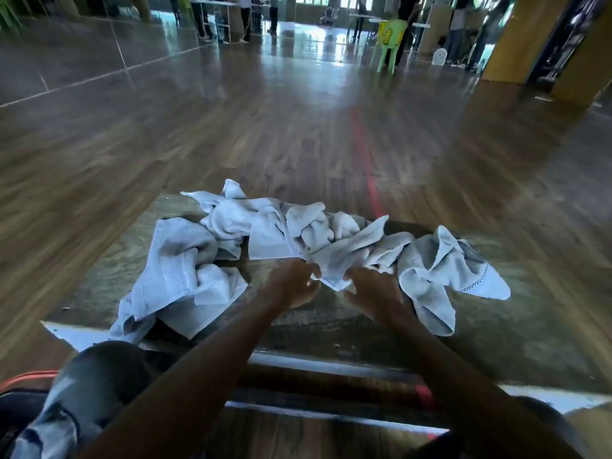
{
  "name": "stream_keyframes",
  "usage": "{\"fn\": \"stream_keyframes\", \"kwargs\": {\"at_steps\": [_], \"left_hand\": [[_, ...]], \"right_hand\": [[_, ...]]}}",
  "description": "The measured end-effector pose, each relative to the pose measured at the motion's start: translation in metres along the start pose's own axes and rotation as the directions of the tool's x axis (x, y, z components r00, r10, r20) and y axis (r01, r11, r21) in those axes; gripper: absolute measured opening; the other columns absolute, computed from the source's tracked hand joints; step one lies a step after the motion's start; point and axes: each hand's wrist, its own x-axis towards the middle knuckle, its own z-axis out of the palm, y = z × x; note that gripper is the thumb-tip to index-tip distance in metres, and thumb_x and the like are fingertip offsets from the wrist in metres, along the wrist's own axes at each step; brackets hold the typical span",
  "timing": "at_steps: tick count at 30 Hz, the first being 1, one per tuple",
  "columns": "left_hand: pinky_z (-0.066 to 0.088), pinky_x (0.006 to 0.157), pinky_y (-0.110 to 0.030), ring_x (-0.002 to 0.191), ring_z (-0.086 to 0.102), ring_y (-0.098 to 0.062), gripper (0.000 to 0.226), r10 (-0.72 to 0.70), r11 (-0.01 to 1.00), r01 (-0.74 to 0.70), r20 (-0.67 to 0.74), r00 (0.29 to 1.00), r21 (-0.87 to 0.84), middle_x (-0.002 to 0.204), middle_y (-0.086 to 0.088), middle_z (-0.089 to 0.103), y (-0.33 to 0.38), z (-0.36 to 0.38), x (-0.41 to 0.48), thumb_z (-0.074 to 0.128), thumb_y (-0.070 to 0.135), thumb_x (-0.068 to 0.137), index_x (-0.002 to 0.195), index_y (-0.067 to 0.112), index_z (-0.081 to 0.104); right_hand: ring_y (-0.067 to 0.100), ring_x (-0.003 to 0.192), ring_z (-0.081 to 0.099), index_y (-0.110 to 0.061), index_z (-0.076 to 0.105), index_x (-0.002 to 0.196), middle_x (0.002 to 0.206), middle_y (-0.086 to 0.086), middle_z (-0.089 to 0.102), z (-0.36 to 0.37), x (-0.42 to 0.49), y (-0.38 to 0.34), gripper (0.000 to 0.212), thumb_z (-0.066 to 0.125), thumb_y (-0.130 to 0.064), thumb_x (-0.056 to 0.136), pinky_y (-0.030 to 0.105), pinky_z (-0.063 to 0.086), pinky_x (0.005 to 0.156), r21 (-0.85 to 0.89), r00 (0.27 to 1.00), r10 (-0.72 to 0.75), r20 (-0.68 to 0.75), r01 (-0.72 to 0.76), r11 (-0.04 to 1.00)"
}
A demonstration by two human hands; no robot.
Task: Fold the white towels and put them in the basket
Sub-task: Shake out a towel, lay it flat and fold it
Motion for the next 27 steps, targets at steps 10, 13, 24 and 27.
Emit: {"fn": "stream_keyframes", "kwargs": {"at_steps": [10, 13, 24, 27], "left_hand": [[0.047, 0.072, -0.026, 0.097, 0.064, -0.019, 0.028, 0.1, 0.988, -0.08, -0.156, 0.983, 0.13, 0.118, 0.004, 0.065, -0.005, 0.038, 0.012, 0.051, 0.033, 0.094, 0.119, 0.032, 0.064], [0.043, 0.066, -0.026, 0.085, 0.066, -0.022, 0.022, 0.168, 0.978, -0.139, -0.19, 0.967, 0.156, 0.108, 0.003, 0.068, -0.006, 0.041, 0.007, 0.052, 0.029, 0.094, 0.107, 0.028, 0.07], [0.046, 0.052, -0.02, 0.068, 0.063, -0.012, 0.024, 0.349, 0.937, -0.333, -0.335, 0.875, 0.106, 0.08, 0.007, 0.066, -0.026, 0.019, -0.05, 0.051, 0.031, 0.087, 0.087, 0.027, 0.075], [0.046, 0.048, -0.022, 0.067, 0.061, -0.011, 0.024, 0.323, 0.944, -0.326, -0.364, 0.874, 0.055, 0.081, 0.006, 0.066, -0.029, 0.008, -0.066, 0.054, 0.032, 0.086, 0.09, 0.025, 0.076]], "right_hand": [[0.018, 0.049, 0.062, -0.022, 0.071, 0.074, 0.059, -0.003, 0.065, 0.036, 0.01, 0.01, 0.014, 0.078, -0.021, 0.063, 0.024, 0.045, 0.05, -0.24, 0.872, -0.19, -0.45, 0.087, 0.967], [0.018, 0.056, 0.064, -0.022, 0.07, 0.077, 0.064, -0.003, 0.067, 0.043, 0.005, 0.012, 0.009, 0.061, -0.024, 0.077, 0.026, 0.046, 0.053, -0.156, 0.884, -0.183, -0.43, 0.127, 0.98], [0.008, 0.063, 0.066, -0.03, 0.073, 0.078, 0.071, -0.012, 0.07, 0.037, -0.039, -0.005, 0.01, 0.078, -0.026, 0.07, 0.021, 0.048, 0.055, 0.023, 0.855, -0.2, -0.479, 0.24, 0.97], [0.007, 0.062, 0.065, -0.029, 0.074, 0.081, 0.073, -0.012, 0.07, 0.036, -0.046, -0.016, 0.008, 0.076, -0.027, 0.074, 0.021, 0.049, 0.056, 0.032, 0.834, -0.233, -0.501, 0.287, 0.957]]}}
